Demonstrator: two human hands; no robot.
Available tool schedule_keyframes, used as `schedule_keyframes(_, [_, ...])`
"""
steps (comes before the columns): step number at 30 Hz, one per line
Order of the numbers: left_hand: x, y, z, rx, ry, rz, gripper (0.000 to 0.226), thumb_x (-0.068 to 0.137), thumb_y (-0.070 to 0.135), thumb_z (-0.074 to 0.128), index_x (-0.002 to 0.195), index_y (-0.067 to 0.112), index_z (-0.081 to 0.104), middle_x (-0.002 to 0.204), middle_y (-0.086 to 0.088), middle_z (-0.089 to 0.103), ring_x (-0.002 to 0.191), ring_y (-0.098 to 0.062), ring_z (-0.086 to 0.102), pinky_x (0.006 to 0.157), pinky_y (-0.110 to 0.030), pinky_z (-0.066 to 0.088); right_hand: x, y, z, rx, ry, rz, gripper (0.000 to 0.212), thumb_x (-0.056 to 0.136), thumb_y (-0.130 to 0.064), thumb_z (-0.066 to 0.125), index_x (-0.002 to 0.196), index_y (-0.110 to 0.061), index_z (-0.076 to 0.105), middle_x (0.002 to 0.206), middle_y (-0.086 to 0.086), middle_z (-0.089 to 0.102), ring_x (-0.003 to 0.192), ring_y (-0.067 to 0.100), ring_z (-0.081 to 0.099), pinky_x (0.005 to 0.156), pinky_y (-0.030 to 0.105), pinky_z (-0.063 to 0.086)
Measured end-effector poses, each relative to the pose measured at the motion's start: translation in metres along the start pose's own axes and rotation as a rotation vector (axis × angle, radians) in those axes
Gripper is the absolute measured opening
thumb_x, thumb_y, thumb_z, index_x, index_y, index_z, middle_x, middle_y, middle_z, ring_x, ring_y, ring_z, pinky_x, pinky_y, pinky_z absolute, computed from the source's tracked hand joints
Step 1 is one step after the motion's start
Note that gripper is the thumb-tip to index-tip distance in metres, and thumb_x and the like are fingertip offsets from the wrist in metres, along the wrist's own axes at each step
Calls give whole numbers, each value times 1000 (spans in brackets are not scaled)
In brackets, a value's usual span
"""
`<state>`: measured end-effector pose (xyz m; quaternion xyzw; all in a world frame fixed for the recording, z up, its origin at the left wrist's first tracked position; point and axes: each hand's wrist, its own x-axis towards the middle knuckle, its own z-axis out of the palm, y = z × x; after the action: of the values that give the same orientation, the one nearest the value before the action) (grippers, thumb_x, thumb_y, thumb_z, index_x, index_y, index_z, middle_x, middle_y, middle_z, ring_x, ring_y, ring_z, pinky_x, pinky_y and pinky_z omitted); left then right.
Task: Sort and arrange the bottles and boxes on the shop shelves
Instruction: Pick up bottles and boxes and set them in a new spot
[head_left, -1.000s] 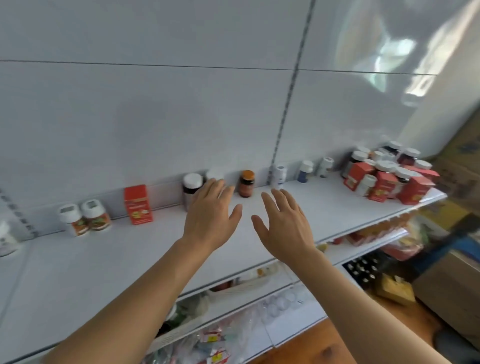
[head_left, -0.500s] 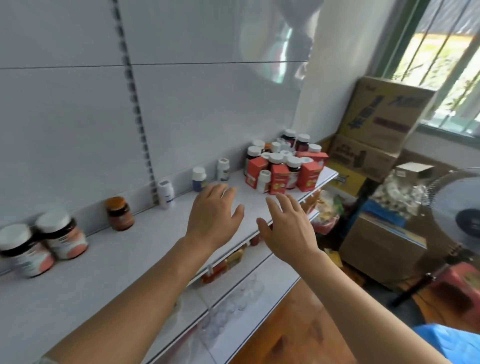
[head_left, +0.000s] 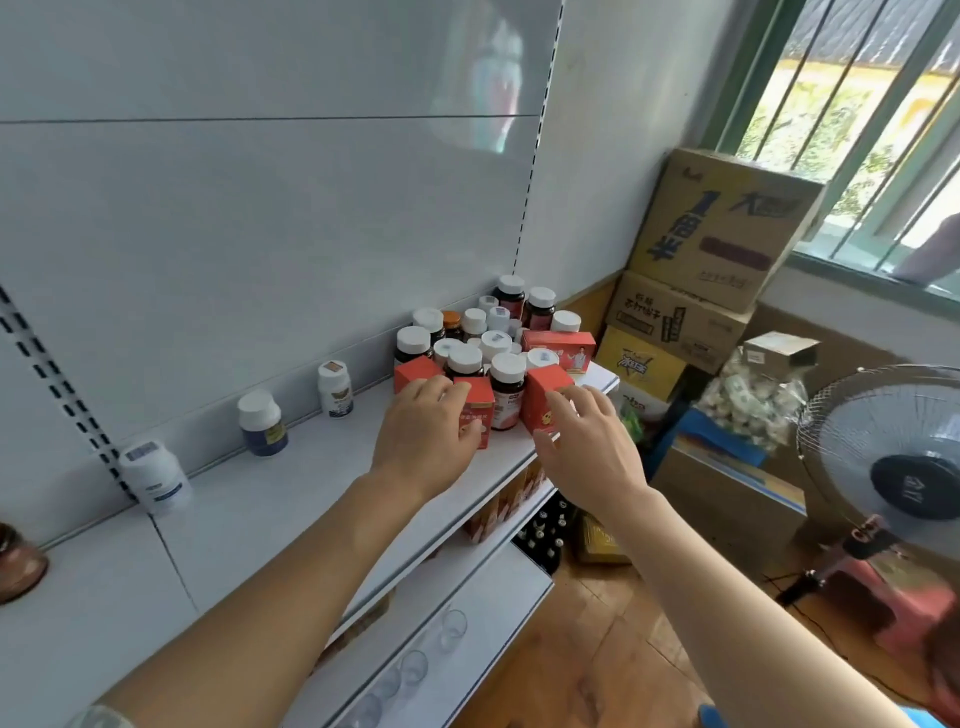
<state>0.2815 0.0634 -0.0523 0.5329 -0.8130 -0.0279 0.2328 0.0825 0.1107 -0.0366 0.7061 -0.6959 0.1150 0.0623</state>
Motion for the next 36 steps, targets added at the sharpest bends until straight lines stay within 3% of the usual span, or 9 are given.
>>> schedule_keyframes(11, [56,31,50,125,39,-158,53,90,42,59,136,17,52,130,0,55,125,-23,44,105,-40,39,101,84,39,124,-60,-276,51,89,-25,49,138,-14,47,141,7,48,134,28,35,107,38,38])
schedule_keyframes(20, [99,52,76,211,-11,-206,54,95,39,52,143,17,44,141,-4,48,133,-24,36,111,-38,31,139,123,63,116,-156,-522,52,78,-31,63,128,-18,54,137,3,51,134,28,34,106,41,41])
schedule_keyframes(28, [117,50,93,306,-17,-184,40,91,39,59,121,13,55,118,-6,62,116,-27,45,100,-40,39,153,136,71,185,-167,-629,47,81,-25,66,126,-19,56,130,0,56,133,26,39,108,42,40])
schedule_keyframes(33, [122,51,90,137,42,-190,34,90,39,63,113,15,56,114,-2,60,111,-22,48,97,-34,40,154,146,61,327,-193,-628,44,84,-26,71,126,-20,57,125,-4,55,115,21,52,96,39,49])
schedule_keyframes(36, [123,62,73,-31,110,-217,32,90,41,62,111,17,56,113,2,59,102,-18,53,80,-29,40,158,154,50,452,-159,-622,43,86,-26,70,126,-19,59,126,-4,55,106,20,59,90,38,52])
